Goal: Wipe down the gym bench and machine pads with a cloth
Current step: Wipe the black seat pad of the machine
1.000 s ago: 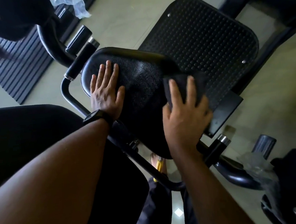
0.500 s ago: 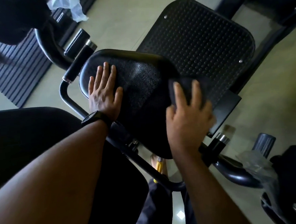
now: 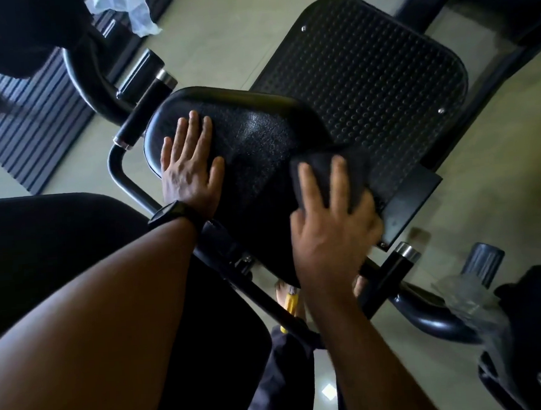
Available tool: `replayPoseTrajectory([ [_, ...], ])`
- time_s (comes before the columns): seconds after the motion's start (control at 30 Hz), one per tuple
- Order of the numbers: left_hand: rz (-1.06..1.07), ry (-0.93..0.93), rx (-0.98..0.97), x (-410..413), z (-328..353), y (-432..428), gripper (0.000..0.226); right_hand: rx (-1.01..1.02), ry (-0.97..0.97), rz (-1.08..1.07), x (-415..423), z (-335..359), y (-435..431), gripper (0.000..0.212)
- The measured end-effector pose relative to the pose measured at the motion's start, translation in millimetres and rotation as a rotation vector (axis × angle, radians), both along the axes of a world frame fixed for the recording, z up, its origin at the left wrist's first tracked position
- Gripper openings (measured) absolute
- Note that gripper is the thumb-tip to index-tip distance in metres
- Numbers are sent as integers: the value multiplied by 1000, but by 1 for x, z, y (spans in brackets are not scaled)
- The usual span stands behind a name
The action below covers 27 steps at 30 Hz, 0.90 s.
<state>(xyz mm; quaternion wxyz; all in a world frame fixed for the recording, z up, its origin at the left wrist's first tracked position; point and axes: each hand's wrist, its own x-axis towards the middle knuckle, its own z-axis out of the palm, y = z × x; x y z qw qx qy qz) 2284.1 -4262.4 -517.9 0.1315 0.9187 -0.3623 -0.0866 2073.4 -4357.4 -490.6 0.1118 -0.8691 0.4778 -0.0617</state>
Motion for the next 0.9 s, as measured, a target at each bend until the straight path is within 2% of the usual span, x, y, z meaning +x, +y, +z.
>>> replayPoseTrajectory([
  [0.03, 2, 1, 0, 0, 0, 0, 69, 4, 3, -101, -9, 2, 14, 63],
  [0.1, 5, 6, -6, -1, 1, 0, 69, -20, 2, -84, -17, 2, 51, 62],
  [0.23, 5, 4, -3, 0, 1, 0, 70, 2, -30, 239, 7, -2, 80, 49],
  [0.33, 1, -1, 3, 1, 0, 0, 70, -28, -23, 469, 31, -3, 42, 48],
  [0.37, 1, -1, 0, 1, -1, 0, 70, -41, -14, 487, 35, -3, 26, 49],
  [0.4, 2, -1, -2, 2, -1, 0, 70, -39, -6, 439, 37, -2, 11, 52],
  [0.5, 14, 3, 8, 2, 0, 0, 69, 9, 11, 89, 27, 3, -4, 61],
  [0.57, 7, 6, 21, -1, 0, -2, 69, -1, 20, 18, 14, 5, 14, 58],
  [0.7, 8, 11, 29, 0, -1, 1, 68, 27, -34, 272, 34, 6, 33, 48],
  [0.83, 45, 23, -3, 1, -2, 1, 62, -3, -10, 648, 83, 8, -15, 51],
  [0.9, 44, 36, -28, 0, -1, -1, 63, -13, 21, 580, 89, 8, -43, 56],
])
